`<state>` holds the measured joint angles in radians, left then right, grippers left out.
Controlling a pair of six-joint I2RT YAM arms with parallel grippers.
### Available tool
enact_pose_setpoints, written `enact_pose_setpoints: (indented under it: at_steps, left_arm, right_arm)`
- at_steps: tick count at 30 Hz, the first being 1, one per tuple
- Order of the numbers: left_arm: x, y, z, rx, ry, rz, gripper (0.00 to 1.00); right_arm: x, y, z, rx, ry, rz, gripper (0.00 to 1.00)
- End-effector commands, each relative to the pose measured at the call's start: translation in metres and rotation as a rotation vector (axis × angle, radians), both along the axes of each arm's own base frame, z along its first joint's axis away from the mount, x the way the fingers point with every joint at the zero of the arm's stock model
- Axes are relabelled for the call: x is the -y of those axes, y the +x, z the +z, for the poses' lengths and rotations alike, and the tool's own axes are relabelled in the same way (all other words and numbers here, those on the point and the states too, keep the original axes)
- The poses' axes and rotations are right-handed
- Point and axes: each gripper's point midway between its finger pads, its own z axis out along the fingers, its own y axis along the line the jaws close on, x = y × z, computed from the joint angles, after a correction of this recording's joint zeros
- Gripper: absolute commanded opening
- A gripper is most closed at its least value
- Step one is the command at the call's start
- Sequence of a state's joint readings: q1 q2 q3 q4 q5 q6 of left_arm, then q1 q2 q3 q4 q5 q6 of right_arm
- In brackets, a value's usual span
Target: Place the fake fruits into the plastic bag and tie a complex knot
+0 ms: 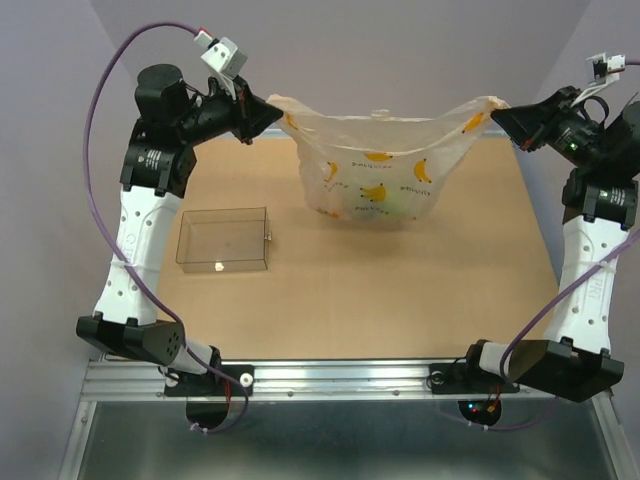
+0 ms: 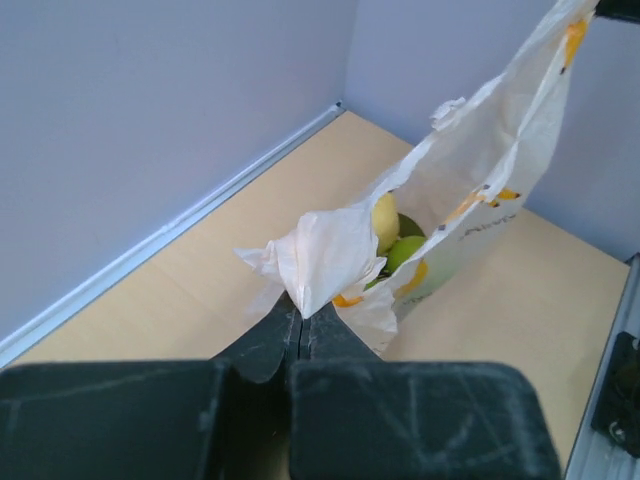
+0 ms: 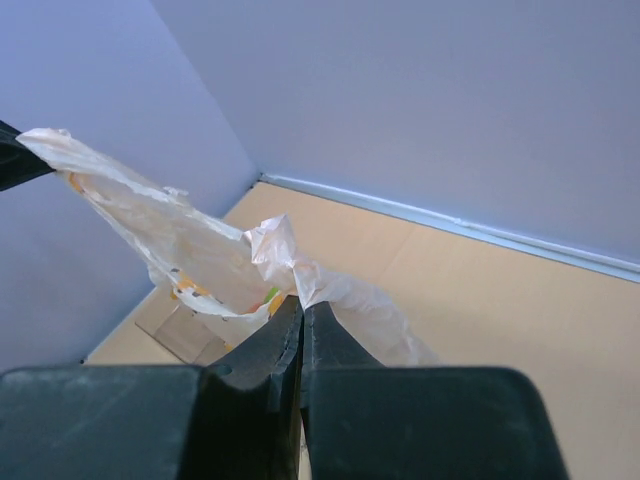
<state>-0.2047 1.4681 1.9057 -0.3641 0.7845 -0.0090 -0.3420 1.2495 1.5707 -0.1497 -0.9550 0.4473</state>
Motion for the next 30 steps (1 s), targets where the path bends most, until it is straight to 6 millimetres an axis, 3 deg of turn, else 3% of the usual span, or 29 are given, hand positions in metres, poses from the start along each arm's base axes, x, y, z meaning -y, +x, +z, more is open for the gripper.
enact_pose_setpoints:
  at_steps: [1, 4, 5, 6, 8, 10, 12, 14, 18, 21, 22, 24, 25, 28, 30]
  left_arm:
    - [-0.016, 0.008, -0.043, -0.055, 0.081, 0.091, 0.0]
    - [-0.018, 0.011, -0.09, -0.169, 0.113, 0.095, 0.0]
    - [-0.018, 0.011, -0.101, -0.196, 0.114, 0.097, 0.0]
    - [-0.016, 0.011, -0.126, -0.266, 0.112, 0.093, 0.0]
    - [-0.011, 0.011, -0.147, -0.314, 0.118, 0.056, 0.0]
    - [-0.01, 0.015, -0.162, -0.35, 0.145, 0.039, 0.0]
    - [-0.007, 0.016, -0.151, -0.32, 0.158, 0.005, 0.0]
    - [-0.001, 0.01, -0.124, -0.248, 0.145, -0.058, 0.0]
    - [-0.006, 0.008, -0.08, -0.102, 0.145, -0.027, 0.22]
    - [-0.019, 0.006, -0.043, 0.03, 0.15, 0.051, 0.47]
    - [-0.023, 0.007, -0.028, 0.086, 0.147, 0.083, 0.62]
    - [-0.027, -0.005, 0.003, 0.198, 0.136, 0.103, 0.8]
    - [-0.027, -0.012, 0.019, 0.258, 0.126, 0.094, 0.97]
    - [-0.01, -0.017, 0.031, 0.311, 0.128, 0.041, 0.99]
    - [0.015, -0.02, 0.027, 0.31, 0.134, -0.028, 0.99]
  right_arm:
    - [0.002, 0.002, -0.032, -0.064, 0.01, 0.018, 0.0]
    - [0.003, 0.007, -0.074, -0.154, 0.034, 0.025, 0.0]
    - [0.003, 0.008, -0.102, -0.216, 0.053, 0.03, 0.0]
    - [0.001, 0.007, -0.116, -0.245, 0.061, 0.038, 0.0]
    - [-0.007, 0.005, -0.136, -0.293, 0.075, 0.073, 0.0]
    - [-0.013, -0.001, -0.142, -0.3, 0.074, 0.088, 0.0]
    - [-0.015, -0.005, -0.135, -0.283, 0.069, 0.099, 0.0]
    - [-0.018, -0.009, -0.119, -0.248, 0.059, 0.116, 0.01]
    - [-0.022, -0.014, -0.095, -0.202, 0.05, 0.138, 0.0]
    - [-0.024, -0.019, -0.078, -0.167, 0.042, 0.149, 0.01]
    - [-0.026, -0.022, -0.073, -0.157, 0.038, 0.161, 0.0]
    - [-0.028, -0.027, -0.063, -0.129, 0.025, 0.167, 0.0]
    - [-0.029, -0.028, -0.061, -0.121, 0.02, 0.171, 0.01]
    - [-0.032, -0.035, -0.058, -0.1, 0.003, 0.184, 0.01]
    - [-0.033, -0.037, -0.059, -0.097, -0.004, 0.189, 0.01]
